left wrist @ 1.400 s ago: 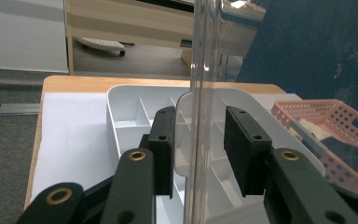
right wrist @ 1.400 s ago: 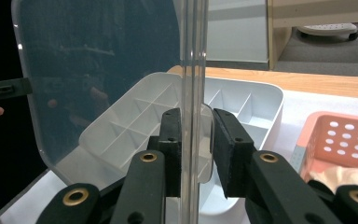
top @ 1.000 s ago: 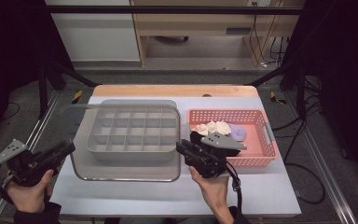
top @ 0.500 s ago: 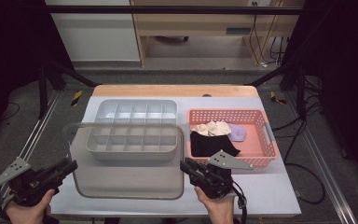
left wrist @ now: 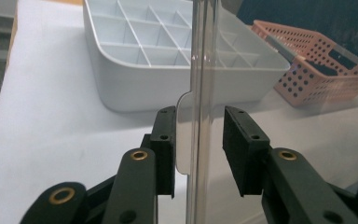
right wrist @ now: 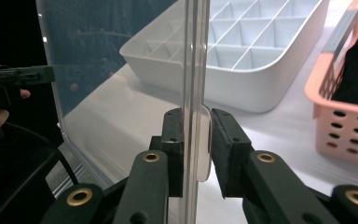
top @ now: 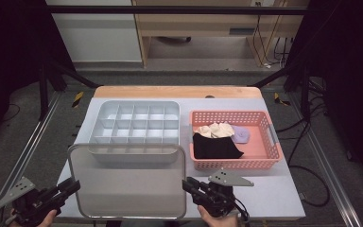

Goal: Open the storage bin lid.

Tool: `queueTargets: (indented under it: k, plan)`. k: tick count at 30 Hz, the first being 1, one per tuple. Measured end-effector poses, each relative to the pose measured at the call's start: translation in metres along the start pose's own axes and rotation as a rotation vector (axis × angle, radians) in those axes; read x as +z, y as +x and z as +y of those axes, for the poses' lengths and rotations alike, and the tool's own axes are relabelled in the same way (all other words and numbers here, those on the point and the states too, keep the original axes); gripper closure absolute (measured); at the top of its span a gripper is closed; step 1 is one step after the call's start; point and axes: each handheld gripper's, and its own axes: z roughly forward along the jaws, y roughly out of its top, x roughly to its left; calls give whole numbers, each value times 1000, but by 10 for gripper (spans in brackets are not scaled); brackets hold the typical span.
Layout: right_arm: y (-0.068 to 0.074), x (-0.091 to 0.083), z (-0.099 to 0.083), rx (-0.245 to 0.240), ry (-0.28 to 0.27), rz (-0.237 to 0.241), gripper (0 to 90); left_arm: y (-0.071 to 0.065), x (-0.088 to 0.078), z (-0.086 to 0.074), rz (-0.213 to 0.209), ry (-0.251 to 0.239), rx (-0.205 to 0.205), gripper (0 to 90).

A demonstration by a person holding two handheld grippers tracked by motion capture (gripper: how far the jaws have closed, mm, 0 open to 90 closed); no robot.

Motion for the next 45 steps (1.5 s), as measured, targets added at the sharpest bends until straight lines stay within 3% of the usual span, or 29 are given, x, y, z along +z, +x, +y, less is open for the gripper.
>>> queueTargets:
  k: [5, 14, 20, 24, 45]
  plan:
    - [-4, 9, -13, 35, 50, 12, 758, 6, 3, -14, 7, 44, -18, 647]
    - [-8, 22, -30, 51, 115, -6, 753, 12, 9, -29, 33, 111, -28, 645]
    - [-12, 37, -39, 55, 173, -26, 741, 18, 14, -39, 47, 155, -55, 646]
    - [-15, 43, -44, 76, 193, -33, 730, 18, 17, -40, 57, 168, -50, 639]
    - [-18, 65, -52, 54, 267, -85, 592, 17, 37, -46, 98, 257, -32, 518]
